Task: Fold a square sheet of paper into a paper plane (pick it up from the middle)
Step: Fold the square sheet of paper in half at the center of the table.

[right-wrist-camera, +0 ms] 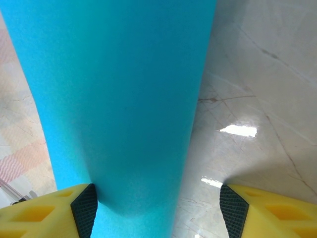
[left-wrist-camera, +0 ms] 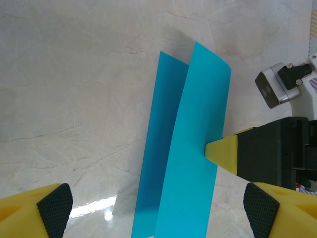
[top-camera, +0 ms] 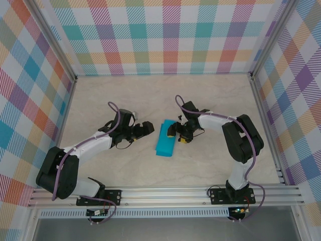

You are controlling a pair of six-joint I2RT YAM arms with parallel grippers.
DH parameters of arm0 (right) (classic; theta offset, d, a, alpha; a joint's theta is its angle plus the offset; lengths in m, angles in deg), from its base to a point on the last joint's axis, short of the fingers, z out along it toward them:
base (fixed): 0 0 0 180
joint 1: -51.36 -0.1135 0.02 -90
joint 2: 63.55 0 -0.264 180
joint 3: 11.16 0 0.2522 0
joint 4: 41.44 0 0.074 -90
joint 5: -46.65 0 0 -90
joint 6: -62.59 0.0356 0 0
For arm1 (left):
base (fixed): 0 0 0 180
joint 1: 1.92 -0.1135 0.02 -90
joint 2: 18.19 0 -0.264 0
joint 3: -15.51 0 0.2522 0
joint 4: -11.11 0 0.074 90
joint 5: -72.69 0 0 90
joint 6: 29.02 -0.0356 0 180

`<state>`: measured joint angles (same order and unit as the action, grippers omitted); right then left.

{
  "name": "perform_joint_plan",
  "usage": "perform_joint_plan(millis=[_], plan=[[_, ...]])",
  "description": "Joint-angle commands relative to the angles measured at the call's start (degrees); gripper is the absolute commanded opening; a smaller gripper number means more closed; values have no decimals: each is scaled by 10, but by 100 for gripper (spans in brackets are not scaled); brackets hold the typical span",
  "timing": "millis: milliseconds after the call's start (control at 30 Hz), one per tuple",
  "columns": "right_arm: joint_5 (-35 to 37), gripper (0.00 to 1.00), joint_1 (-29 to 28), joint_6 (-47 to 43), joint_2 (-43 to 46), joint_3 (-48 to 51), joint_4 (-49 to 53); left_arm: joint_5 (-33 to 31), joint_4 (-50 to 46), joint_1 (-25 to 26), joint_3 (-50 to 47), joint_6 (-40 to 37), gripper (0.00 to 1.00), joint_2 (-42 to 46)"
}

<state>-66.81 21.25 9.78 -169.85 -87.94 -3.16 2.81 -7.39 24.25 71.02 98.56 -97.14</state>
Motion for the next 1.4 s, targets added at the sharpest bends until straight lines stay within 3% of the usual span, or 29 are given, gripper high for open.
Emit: perform_joint_plan(millis=[0, 367, 767, 1367], plan=[[-7, 70, -6, -22, -43, -2, 1, 4, 23, 5, -12, -16, 93, 17], [-8, 70, -15, -5, -78, -9, -8, 19, 40, 5, -26, -19, 93, 23], [31, 71, -18, -9, -26, 15, 0, 20, 32, 5, -8, 0, 93, 15], [57, 72, -24, -50, 26, -32, 72, 6, 29, 5, 17, 29, 92, -17]])
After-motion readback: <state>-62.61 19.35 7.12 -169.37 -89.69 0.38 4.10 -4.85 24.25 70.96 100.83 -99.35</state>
